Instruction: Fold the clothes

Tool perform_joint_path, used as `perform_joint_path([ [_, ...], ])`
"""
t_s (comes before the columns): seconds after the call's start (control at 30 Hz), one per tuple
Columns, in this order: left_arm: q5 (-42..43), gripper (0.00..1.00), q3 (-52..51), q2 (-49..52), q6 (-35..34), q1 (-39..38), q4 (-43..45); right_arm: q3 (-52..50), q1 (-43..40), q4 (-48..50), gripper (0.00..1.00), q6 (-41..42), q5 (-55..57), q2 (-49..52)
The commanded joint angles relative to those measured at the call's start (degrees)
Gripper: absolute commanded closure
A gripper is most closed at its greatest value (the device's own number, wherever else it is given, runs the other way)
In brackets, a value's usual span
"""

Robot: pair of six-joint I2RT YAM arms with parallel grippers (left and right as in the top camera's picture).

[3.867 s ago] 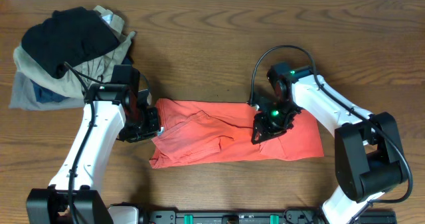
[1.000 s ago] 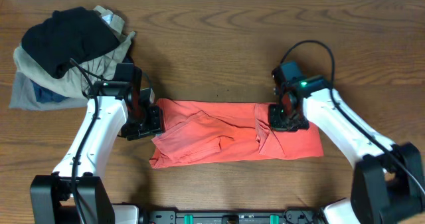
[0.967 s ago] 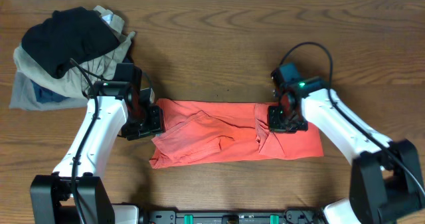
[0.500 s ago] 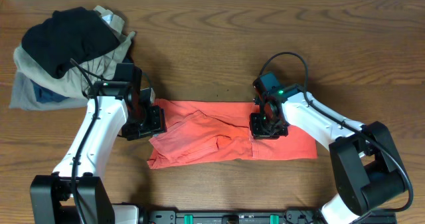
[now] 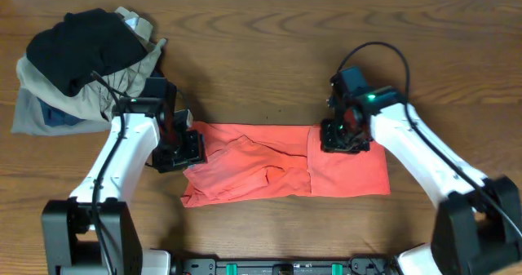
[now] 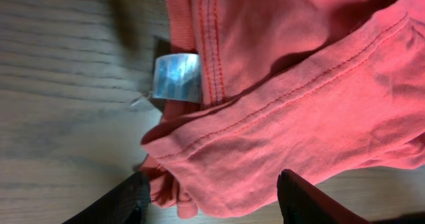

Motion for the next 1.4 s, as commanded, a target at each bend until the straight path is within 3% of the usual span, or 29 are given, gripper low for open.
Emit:
perform_joint_path([
  [0.0, 1.2, 0.37, -0.3, 1.8, 0.3, 0.1, -0.3, 0.9, -1.2, -0.7, 0.68, -0.6, 1.2, -2.6],
  [0.2, -0.3, 0.27, -0.3, 4.6, -0.4, 0.1, -1.8, 0.9, -1.2, -2.0, 0.67, -0.6, 1.7, -2.8],
  [0.3, -4.4, 0.26, -0.5, 5.5, -4.6, 0.1, -2.7, 0.9, -1.2, -2.0, 0.66, -0.8, 1.7, -2.8],
  [0.47, -1.7, 0.28, -3.1, 5.8, -5.8, 0.1, 0.3, 0.9, -1.2, -2.1, 0.67, -1.0, 1.7, -2.8],
  [0.53, 1.2, 0.37, -4.7, 5.8, -5.7, 0.1, 3.0, 0.9, -1.2, -2.0, 0.67, -1.0, 1.7, -2.8],
  [0.67, 4.3, 0.79, -6.6, 5.8, -5.6, 0.1, 7.0, 0.9, -1.2, -2.1, 0.67, -1.0, 1.7, -2.8],
  [0.77, 5.7, 0.92, -5.5, 5.3, -3.3, 0.1, 6.5, 0.9, -1.2, -2.1, 0.67, -1.0, 1.7, -2.8],
  [1.07, 6.8, 0.91, -3.8, -1.1, -2.7, 0.1, 5.0, 0.9, -1.2, -2.1, 0.67, -0.9, 2.8, -2.8],
  [1.23, 6.6, 0.78, -3.9, -1.7, -2.7, -0.8, 3.9, 0.9, -1.2, -2.0, 0.67, -1.0, 2.8, -2.8],
  [1.37, 5.9, 0.77, -4.0, -1.7, -2.7, -2.3, 4.1, 0.9, -1.2, -2.1, 0.67, -1.0, 2.8, -2.8],
])
